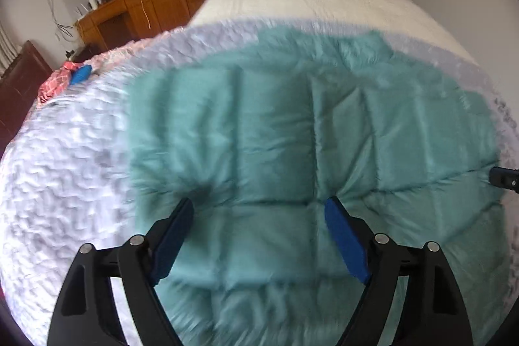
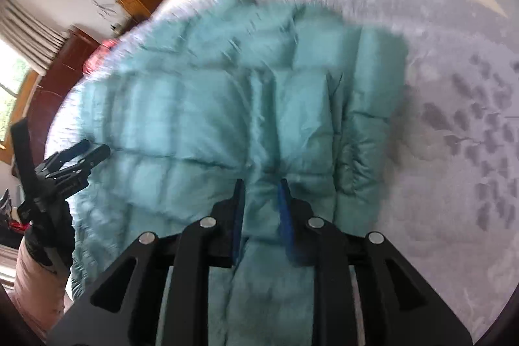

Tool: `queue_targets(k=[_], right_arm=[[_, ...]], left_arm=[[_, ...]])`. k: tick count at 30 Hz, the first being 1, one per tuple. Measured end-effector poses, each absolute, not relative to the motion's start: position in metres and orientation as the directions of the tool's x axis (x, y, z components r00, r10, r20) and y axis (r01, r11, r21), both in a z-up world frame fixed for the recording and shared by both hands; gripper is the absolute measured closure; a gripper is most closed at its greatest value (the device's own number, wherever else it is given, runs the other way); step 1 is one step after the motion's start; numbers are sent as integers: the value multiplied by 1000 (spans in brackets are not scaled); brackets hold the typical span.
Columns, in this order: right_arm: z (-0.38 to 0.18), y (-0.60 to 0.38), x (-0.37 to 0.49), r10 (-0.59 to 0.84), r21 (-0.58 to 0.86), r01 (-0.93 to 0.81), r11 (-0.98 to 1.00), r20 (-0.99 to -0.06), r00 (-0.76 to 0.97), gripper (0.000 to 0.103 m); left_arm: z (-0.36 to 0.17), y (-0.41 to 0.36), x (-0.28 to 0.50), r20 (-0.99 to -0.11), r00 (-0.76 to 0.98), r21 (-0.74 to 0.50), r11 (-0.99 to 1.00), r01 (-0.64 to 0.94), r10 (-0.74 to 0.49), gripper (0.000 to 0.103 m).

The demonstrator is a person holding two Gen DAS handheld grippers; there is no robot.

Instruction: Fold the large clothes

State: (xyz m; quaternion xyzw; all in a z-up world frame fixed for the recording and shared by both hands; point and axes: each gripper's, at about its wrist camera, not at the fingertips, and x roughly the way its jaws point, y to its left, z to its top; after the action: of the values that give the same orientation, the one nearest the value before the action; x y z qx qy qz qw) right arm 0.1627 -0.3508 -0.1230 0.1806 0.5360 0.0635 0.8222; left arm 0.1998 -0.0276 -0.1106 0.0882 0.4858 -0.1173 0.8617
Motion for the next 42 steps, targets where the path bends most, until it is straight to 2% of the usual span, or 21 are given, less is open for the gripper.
queue_targets(k=[2,3,7,11,14,21,27,30,32,35,37,40,42], right_arm=[[-103,-355,137,326,400,73,914,-828,456,61],[-97,-357,123,336,412,67,909,-818,467,58],[-88,-361,61,327,402,74,913,-827,458,55],[-96,-353,-5,324,400,106,911,-849,418,39],[-106,-345,-41,316,386,136,912,-875,367,35],[-135,-336,-90,396,452,194,871,-878,269,35],[-157,-327,-101,439,482,205,852,-871,222,35],[-168,-327,-104,451,492,221,842,-867,213,37],[-169,-328,-107,459,505,221,835,-859,227,44],[-170,-329,-111,510,554,206,807,-829,230,62],[-171,-329,-111,521,562,201,802,-823,226,66],[-169,-329,-113,549,595,189,781,-799,246,84],[-164,-329,-114,567,619,176,765,-778,270,90]], left_arm=[[-91,-5,178,-849,511,22,956,292,-136,19],[-83,9,165,-850,507,14,957,290,-141,18],[-80,74,113,-889,441,-15,971,240,-123,17],[-94,123,68,-931,350,-42,983,181,-104,17],[-105,144,34,-948,309,-35,989,145,-78,17],[-130,174,-9,-958,207,-183,980,82,-196,17],[-152,174,-20,-926,143,-346,937,49,-350,17],[-158,173,-23,-916,135,-376,925,44,-379,19],[-157,173,-25,-909,130,-391,918,57,-395,20],[-157,172,-23,-901,106,-418,907,49,-421,36],[-159,170,-20,-871,70,-484,874,38,-486,63],[-160,172,-23,-839,46,-543,840,19,-543,80],[-156,174,-24,-810,53,-584,812,16,-584,89]])
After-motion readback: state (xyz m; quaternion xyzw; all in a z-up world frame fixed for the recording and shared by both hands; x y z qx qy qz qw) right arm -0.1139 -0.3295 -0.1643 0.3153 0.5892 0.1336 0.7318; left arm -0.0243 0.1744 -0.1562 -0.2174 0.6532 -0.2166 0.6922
